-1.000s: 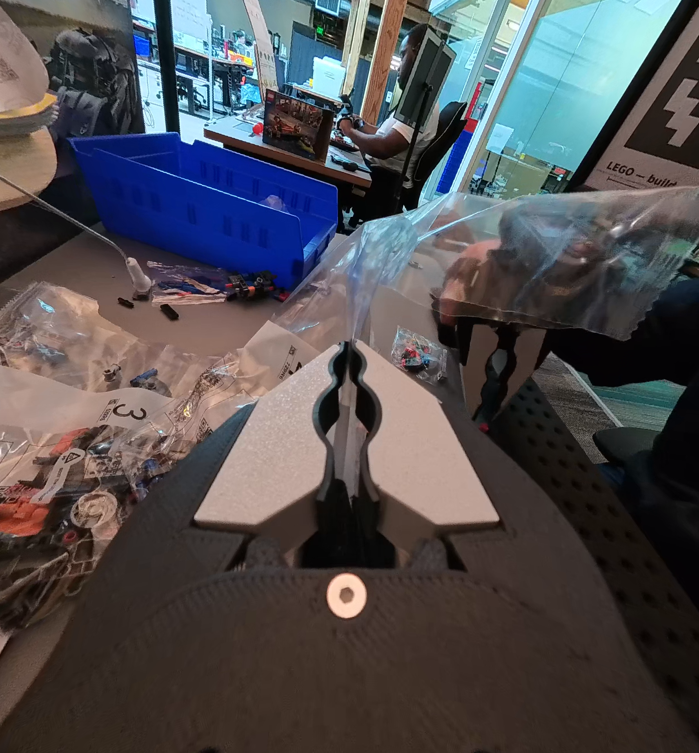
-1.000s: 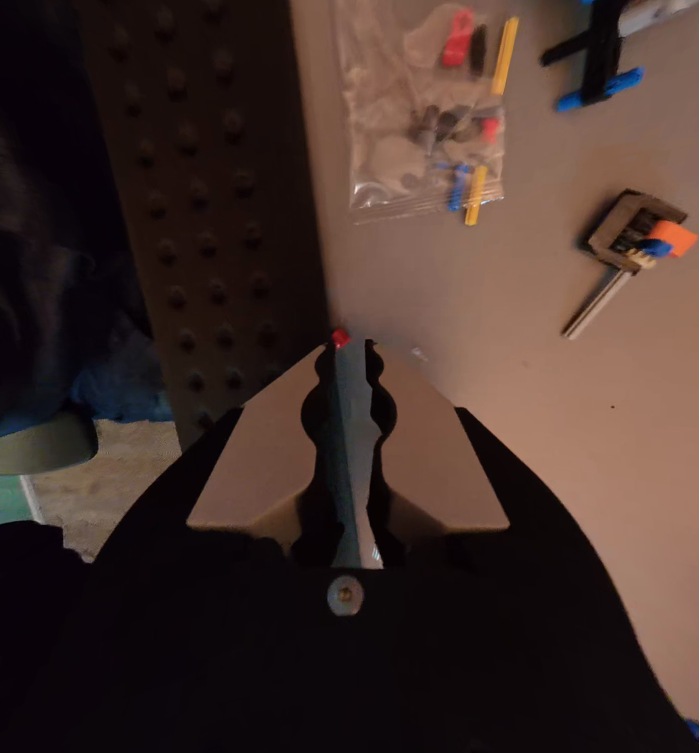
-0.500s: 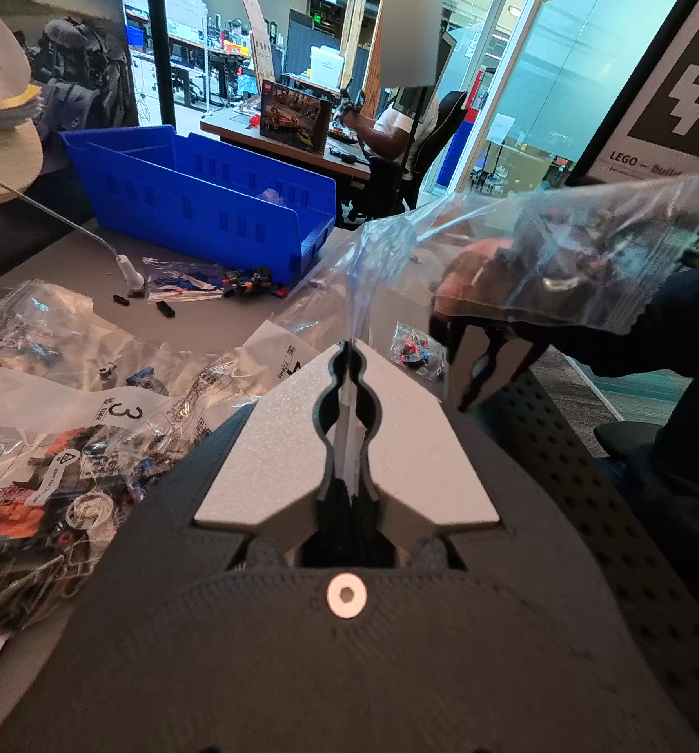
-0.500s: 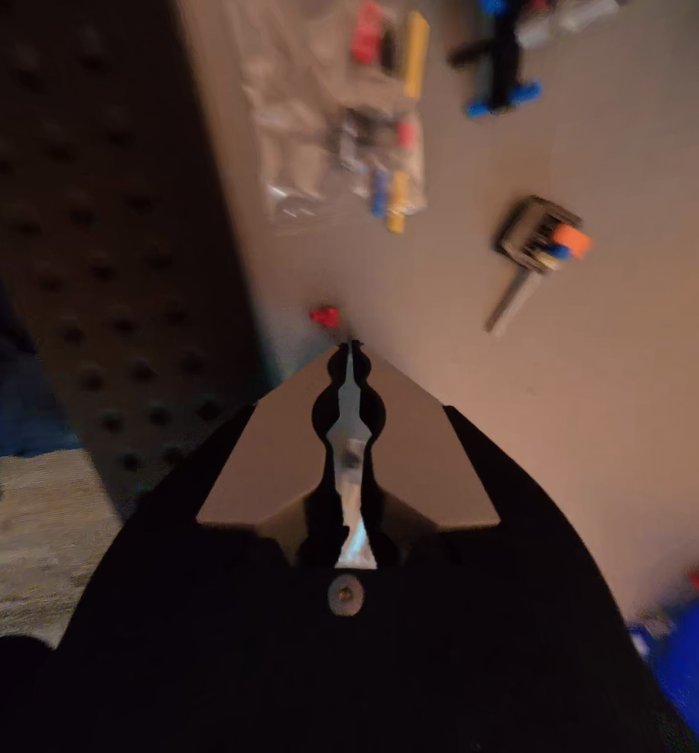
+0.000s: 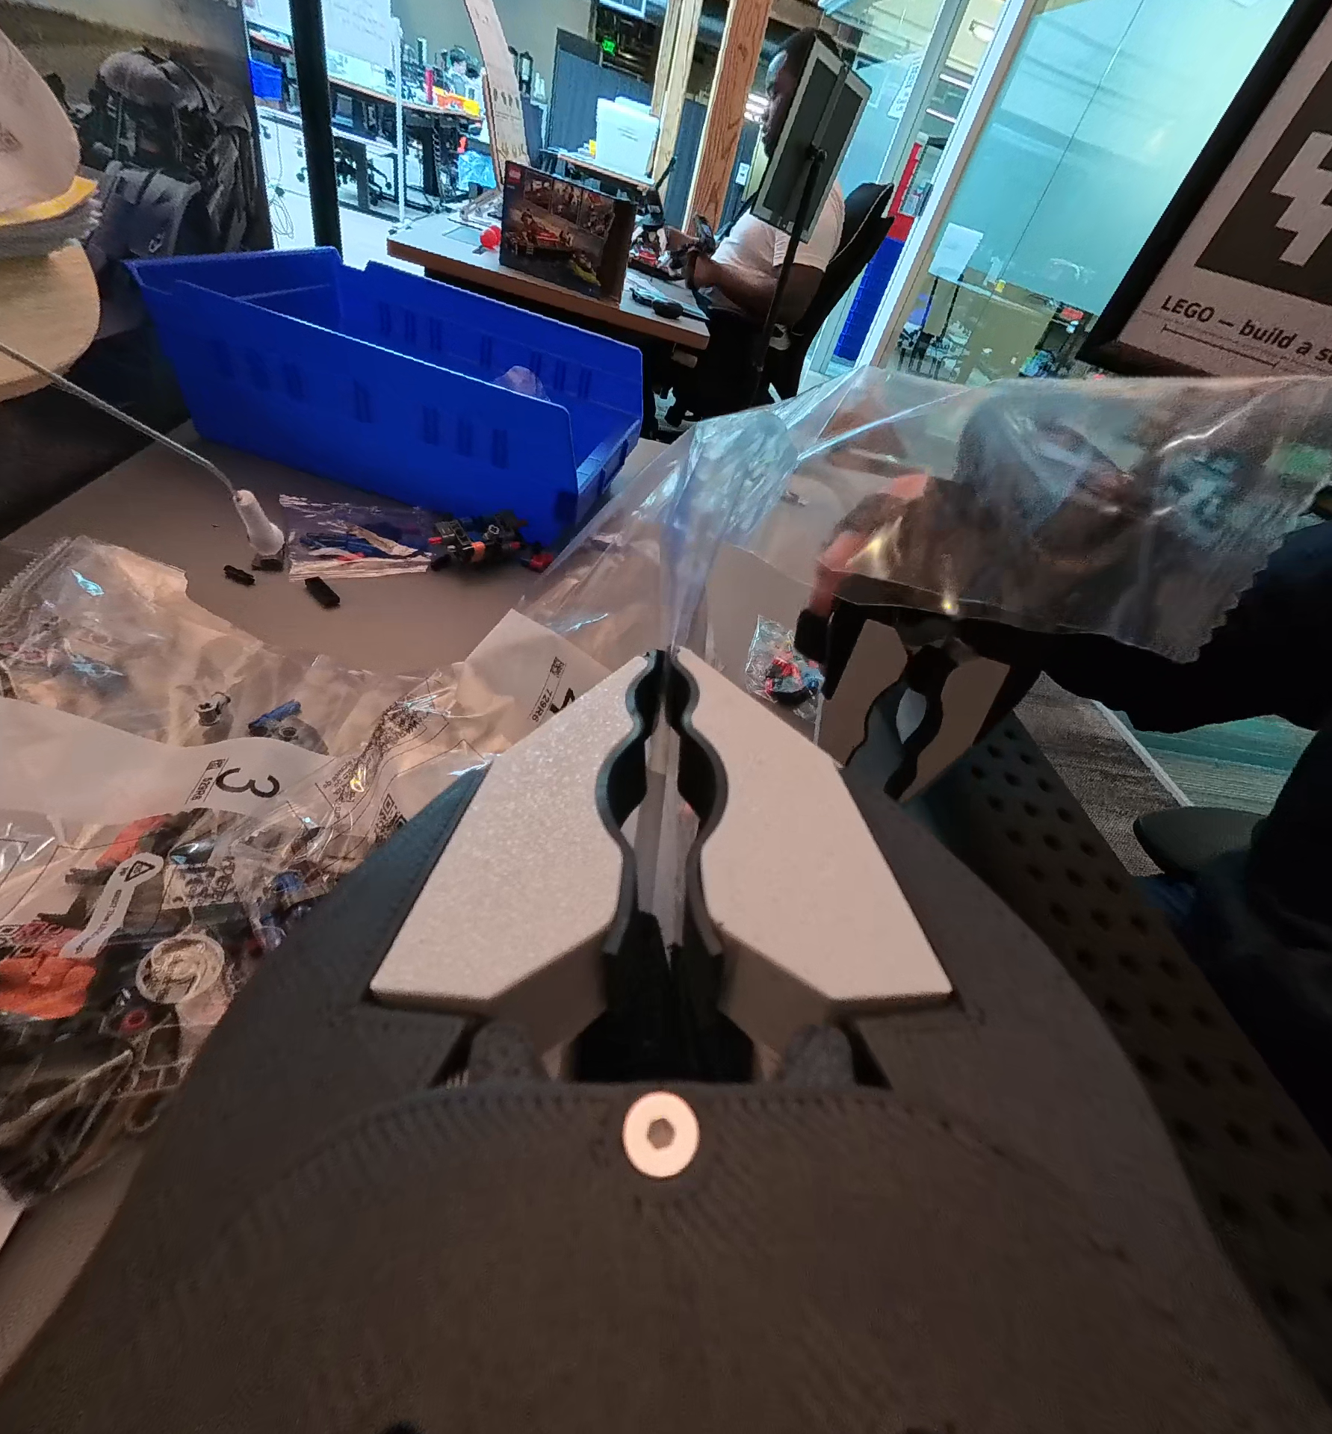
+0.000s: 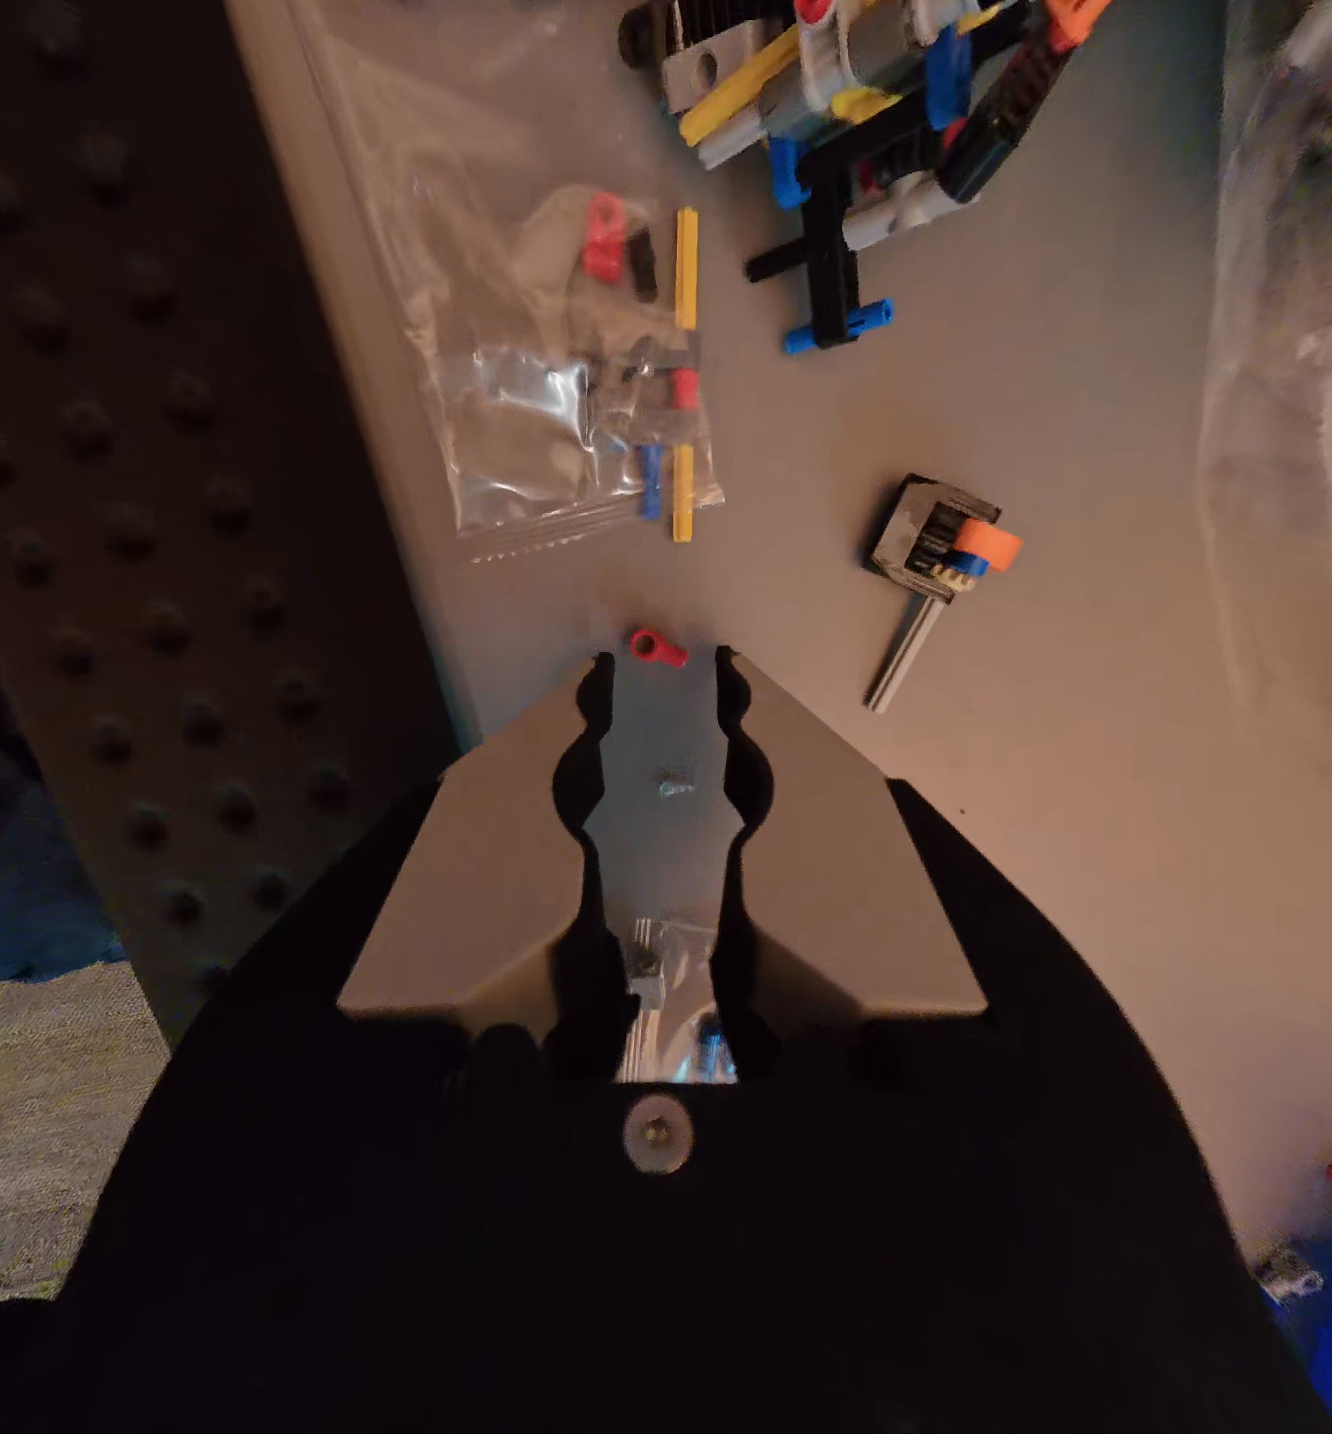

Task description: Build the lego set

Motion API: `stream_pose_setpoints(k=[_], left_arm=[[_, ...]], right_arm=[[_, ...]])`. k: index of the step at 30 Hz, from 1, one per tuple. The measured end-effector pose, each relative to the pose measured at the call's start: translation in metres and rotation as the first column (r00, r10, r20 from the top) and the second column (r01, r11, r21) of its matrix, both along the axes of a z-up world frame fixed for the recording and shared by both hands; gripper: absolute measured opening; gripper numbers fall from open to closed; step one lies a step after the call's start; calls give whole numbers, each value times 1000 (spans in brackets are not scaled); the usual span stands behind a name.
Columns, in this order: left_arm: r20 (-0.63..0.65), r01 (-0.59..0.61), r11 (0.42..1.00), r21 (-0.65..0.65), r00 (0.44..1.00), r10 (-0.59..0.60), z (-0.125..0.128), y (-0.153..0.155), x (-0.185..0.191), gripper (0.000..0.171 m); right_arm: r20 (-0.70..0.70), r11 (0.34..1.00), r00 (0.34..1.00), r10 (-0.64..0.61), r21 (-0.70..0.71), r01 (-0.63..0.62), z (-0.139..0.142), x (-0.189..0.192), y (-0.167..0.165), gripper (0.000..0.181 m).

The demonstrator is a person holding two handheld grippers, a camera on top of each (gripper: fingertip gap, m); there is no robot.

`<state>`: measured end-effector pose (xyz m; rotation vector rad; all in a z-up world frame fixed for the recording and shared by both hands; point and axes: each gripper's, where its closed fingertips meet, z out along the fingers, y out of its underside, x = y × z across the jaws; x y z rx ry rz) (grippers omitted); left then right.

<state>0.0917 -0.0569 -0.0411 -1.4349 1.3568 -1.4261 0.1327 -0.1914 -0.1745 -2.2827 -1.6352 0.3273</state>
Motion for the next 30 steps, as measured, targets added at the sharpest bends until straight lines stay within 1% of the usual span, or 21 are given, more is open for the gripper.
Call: stream_pose_setpoints(k=[3, 8, 10, 11, 12, 15, 17, 19, 23, 26, 28, 30], left_arm=[[-2, 2, 1000, -1, 1000, -2, 0, 0, 0, 0], [-1, 1, 1000, 0, 1000, -1, 0, 0, 0, 0], [-1, 0, 1000, 1, 1000, 0, 0, 0, 0, 0], [-1, 1, 1000, 1, 1000, -1, 0, 0, 0, 0], [-2, 1, 1000, 1, 1000, -1, 0, 0, 0, 0], [-4, 3, 1000, 1, 1000, -3, 0, -1, 1, 0], [-4, 3, 1000, 1, 1000, -3, -1, -1, 1, 0], [-4, 3, 1000, 2, 1000, -3, 0, -1, 1, 0], [0, 2, 1000, 1, 1000, -2, 0, 0, 0, 0], [2, 1, 1000, 0, 1000, -1, 1, 0, 0, 0], [3, 0, 1000, 0, 1000, 0, 1, 0, -1, 0], [5, -1, 1000, -2, 1000, 1, 1, 1, -1, 0]], right_arm=[[18, 1000, 1000, 18, 4, -18, -3, 0, 0, 10], [26, 999, 999, 33, 8, -33, -4, 0, -1, 2], [12, 999, 999, 40, 2, -40, -3, -3, -3, 3], [-4, 999, 999, 39, -4, -39, -2, -6, -3, 12], [-13, 999, 999, 40, -11, -40, -1, -8, -5, 16], [2, 998, 998, 63, -11, -63, -4, -10, -7, 20], [5, 998, 998, 64, -5, -64, -4, -12, -5, 17], [21, 998, 998, 62, 14, -62, -4, -9, -2, 6], [30, 997, 997, 66, 31, -67, -2, -7, 0, 5], [-5, 996, 999, 34, 79, -33, 13, -3, 11, 5], [-50, 991, 999, -9, 132, 15, 31, 2, 25, 5], [-112, 973, 991, -72, 211, 95, 54, 9, 46, 5]])
